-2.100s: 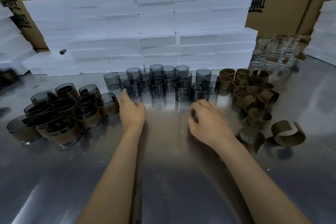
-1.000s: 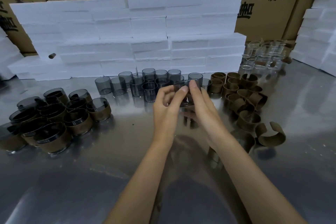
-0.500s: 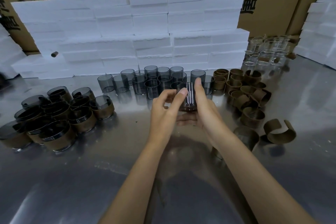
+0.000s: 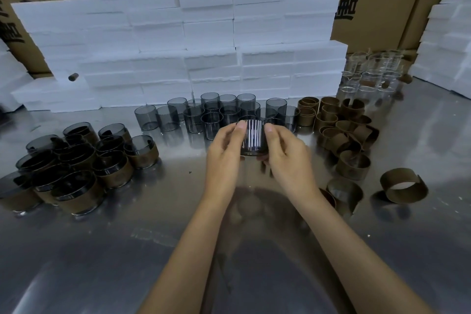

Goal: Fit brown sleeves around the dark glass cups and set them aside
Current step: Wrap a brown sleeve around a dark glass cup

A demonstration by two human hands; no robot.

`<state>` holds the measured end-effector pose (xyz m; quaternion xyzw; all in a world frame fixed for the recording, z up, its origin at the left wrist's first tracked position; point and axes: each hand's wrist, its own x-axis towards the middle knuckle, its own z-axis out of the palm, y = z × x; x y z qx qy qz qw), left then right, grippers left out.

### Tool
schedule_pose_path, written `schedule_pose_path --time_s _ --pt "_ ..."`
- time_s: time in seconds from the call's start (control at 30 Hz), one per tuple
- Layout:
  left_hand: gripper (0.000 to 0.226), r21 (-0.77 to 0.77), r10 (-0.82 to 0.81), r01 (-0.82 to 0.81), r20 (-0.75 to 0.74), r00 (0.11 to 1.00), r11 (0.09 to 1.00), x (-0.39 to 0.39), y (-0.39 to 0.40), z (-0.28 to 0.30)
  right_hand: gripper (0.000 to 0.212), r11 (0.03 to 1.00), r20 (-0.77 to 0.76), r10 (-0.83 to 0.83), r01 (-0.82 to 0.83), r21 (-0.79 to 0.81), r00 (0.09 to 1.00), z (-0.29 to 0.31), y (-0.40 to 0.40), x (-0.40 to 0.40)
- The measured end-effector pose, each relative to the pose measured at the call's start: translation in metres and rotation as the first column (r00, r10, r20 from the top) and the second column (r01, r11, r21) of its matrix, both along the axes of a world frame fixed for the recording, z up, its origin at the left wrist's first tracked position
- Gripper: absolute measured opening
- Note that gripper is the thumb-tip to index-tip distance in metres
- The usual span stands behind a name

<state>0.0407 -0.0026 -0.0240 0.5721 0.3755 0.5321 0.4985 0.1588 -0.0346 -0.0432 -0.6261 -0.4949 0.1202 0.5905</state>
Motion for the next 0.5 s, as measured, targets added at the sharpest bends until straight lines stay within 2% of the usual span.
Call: schedule_pose_path --time_s 0.1,0.27,0.4,0.5 --pt "0.058 -0.086 -0.146 0.148 0.022 0.989 0.985 0.001 0.001 -0.002 0.058 0.998 0.031 0.044 -0.043 -0.035 0.999 0.002 -0.003 -0.006" --pt "0.081 -0.172 -0.285 0.295 0.081 0.955 0.94 0.006 0.0 -0.008 0.086 0.981 -0.055 0.112 -0.119 -0.152 0.992 0.004 -0.004 -0.01" --pt "0.08 -0.196 -0.308 0.32 0.088 0.947 0.927 0.006 0.001 -0.008 0.079 0.975 -0.078 0.157 -0.167 -0.147 0.985 0.006 -0.007 -0.014" --pt "0.083 -0.154 -0.237 0.238 0.03 0.971 0.959 0.008 0.001 -0.006 0.083 0.983 -0.05 0.137 -0.142 -0.12 0.989 0.007 -0.008 -0.016"
